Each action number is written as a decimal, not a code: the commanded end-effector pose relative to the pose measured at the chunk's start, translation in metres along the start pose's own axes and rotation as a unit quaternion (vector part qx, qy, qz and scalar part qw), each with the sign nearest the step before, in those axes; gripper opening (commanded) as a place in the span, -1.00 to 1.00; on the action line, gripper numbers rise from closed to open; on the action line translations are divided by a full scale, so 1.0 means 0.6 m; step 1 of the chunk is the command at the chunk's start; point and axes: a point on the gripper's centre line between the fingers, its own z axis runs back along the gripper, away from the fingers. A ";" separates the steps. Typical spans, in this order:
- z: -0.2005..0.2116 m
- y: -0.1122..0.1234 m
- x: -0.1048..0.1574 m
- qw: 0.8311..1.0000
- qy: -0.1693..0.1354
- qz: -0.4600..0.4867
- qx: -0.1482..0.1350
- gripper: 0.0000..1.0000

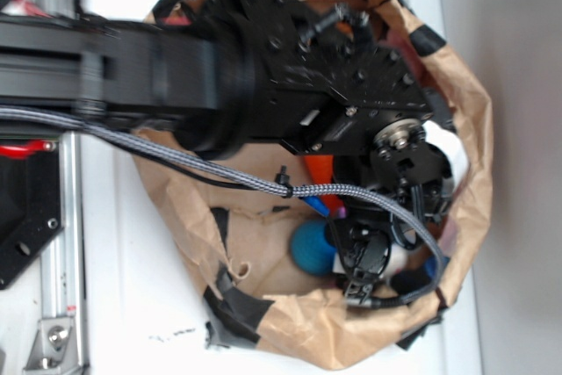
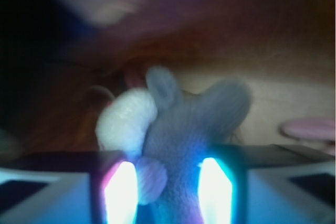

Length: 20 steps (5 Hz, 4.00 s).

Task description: Grab the gray animal.

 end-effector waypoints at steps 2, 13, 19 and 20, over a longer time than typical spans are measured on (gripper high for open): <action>0.225 0.006 -0.036 0.991 -0.025 0.112 0.074 -1.00; 0.061 0.023 -0.012 0.996 0.007 -0.052 0.077 1.00; -0.123 0.028 0.012 0.993 0.011 -0.055 0.107 -0.77; -0.123 0.033 0.001 0.994 0.021 -0.045 0.093 -1.00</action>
